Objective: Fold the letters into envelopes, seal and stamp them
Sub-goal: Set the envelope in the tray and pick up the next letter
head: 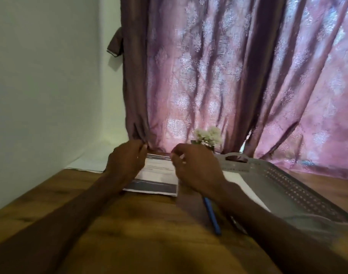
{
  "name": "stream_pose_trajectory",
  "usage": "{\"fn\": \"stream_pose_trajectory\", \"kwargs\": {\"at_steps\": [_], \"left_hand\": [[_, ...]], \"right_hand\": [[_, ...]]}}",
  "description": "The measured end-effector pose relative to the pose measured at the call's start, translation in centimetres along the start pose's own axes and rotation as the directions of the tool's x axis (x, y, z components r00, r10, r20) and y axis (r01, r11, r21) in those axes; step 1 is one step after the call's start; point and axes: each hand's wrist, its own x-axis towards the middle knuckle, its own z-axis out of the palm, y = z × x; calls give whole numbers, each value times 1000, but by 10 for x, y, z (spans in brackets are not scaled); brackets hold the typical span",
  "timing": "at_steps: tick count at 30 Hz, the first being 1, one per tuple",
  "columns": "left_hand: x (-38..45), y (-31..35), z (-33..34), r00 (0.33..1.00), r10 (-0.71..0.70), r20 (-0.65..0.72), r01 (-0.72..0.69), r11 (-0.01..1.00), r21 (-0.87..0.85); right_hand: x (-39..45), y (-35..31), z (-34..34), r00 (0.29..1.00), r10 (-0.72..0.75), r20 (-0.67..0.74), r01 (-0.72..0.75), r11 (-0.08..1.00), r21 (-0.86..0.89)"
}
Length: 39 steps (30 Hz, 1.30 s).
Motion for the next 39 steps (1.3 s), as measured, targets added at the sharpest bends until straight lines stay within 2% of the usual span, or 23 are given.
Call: {"fn": "stream_pose_trajectory", "kwargs": {"at_steps": [4, 8, 13, 17, 21, 24, 26, 29, 35, 37, 39], "left_hand": [[-7, -49, 2, 976, -203, 78, 188, 968, 164], [-10, -54, 25, 967, -210, 141, 153, 930, 334], [-9, -56, 37, 936, -274, 221, 181, 913, 365], [-6, -51, 36, 910, -341, 234, 273, 920, 280], [5, -54, 29, 877, -439, 194, 432, 898, 78], [13, -57, 22, 833, -507, 220, 546, 818, -183], [14, -57, 16, 805, -546, 233, 593, 752, -289], [13, -56, 11, 786, -576, 226, 619, 730, -289], [14, -61, 6, 800, -581, 150, 600, 777, -191], [16, -61, 3, 808, -569, 154, 589, 768, -252], [20, -61, -1, 801, -560, 211, 595, 708, -379]], "right_hand": [[15, -29, 77, 974, 27, 223, -22, 999, -25], [14, -32, 119, 948, 76, 310, -62, 997, -55], [3, -19, 129, 920, 65, 388, -71, 997, 2], [3, -15, 133, 903, 117, 414, -133, 991, 11], [4, -12, 136, 907, 117, 404, -131, 991, 8], [3, -11, 137, 911, 119, 395, -131, 991, 3], [3, -11, 137, 909, 112, 402, -121, 993, -3], [3, -13, 133, 909, 102, 403, -117, 993, 13], [3, -19, 127, 924, 66, 376, -77, 997, 13], [3, -19, 125, 921, 68, 383, -84, 996, 27], [2, -20, 124, 920, 68, 386, -97, 994, 56]]}}
